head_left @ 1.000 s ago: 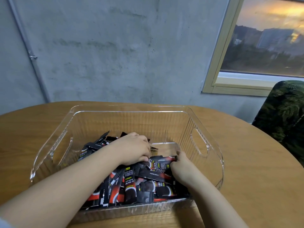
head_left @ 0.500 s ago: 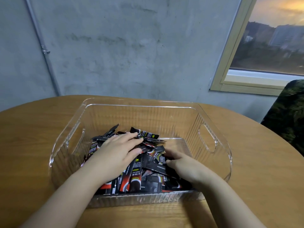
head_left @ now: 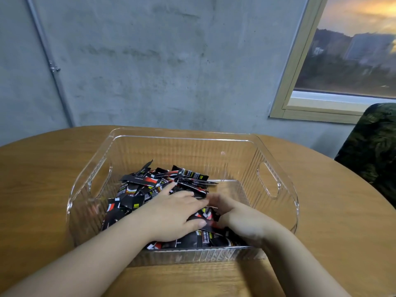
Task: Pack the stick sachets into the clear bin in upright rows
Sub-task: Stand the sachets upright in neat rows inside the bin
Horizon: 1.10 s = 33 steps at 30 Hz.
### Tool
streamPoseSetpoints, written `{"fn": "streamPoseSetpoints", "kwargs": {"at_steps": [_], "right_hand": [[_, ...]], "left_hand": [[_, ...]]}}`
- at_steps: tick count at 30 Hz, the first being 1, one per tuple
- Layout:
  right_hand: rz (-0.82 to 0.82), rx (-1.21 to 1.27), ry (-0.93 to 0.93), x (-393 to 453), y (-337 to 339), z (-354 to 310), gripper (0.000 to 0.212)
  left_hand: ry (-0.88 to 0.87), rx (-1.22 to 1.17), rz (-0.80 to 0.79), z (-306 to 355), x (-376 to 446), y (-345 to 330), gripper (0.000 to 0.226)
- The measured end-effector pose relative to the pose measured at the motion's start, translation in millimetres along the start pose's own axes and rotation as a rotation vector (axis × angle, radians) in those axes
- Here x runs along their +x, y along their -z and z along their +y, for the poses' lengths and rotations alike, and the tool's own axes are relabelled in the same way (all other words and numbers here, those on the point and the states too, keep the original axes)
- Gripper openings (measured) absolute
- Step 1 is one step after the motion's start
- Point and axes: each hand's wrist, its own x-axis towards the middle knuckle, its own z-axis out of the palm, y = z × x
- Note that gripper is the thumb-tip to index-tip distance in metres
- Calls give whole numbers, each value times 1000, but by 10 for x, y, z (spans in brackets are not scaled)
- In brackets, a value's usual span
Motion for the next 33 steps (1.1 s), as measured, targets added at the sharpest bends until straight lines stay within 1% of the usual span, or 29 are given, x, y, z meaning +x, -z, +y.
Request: {"fn": "streamPoseSetpoints", "kwargs": {"at_steps": [2, 5, 6, 8, 10, 11, 14, 16, 18, 20, 22, 26, 28, 31, 32, 33], "right_hand": [[118, 72, -19, 0, 10, -9, 62], [400, -26, -48, 17, 87, 13, 45], [465, -44, -74, 20, 116, 24, 38], [509, -55, -112, 11, 129, 1, 23], [480, -138, -131, -40, 96, -42, 20], [461, -235, -141, -63, 86, -52, 21], [413, -671, -157, -148, 100, -67, 29], [345, -795, -199, -219, 110, -93, 34], [240, -855, -251, -273, 102, -122, 40], [152, -847, -284, -302, 89, -147, 42], [96, -800, -283, -305, 81, -149, 39], [82, -740, -208, -230, 11, -152, 25], [67, -679, -157, -154, -51, -142, 24], [35, -584, -64, -94, -92, -133, 25], [30, -527, -61, -93, -88, -127, 23], [22, -447, -63, -104, -75, -118, 19]], "left_hand": [[-1, 7, -12, -6, 22, 3, 50], [9, 28, -11, -30, 30, 35, 42], [15, 30, -8, -38, 33, 42, 40], [23, 31, 10, -51, 38, 44, 36], [29, 26, 44, -56, 35, 37, 34], [33, 22, 62, -56, 29, 34, 33], [44, 14, 95, -54, 1, 27, 32], [53, 11, 100, -45, -11, 21, 33], [56, -1, 94, -29, -15, 25, 34], [59, -15, 92, -20, -16, 28, 35], [60, -40, 112, -25, -24, 30, 35], [37, -139, 130, -23, -45, 52, 43], [7, -176, 146, -10, -51, 62, 47], [-32, -166, 152, -3, -56, 49, 72], [-37, -155, 137, 0, -60, 46, 73], [-42, -150, 117, 1, -60, 41, 69]]}}
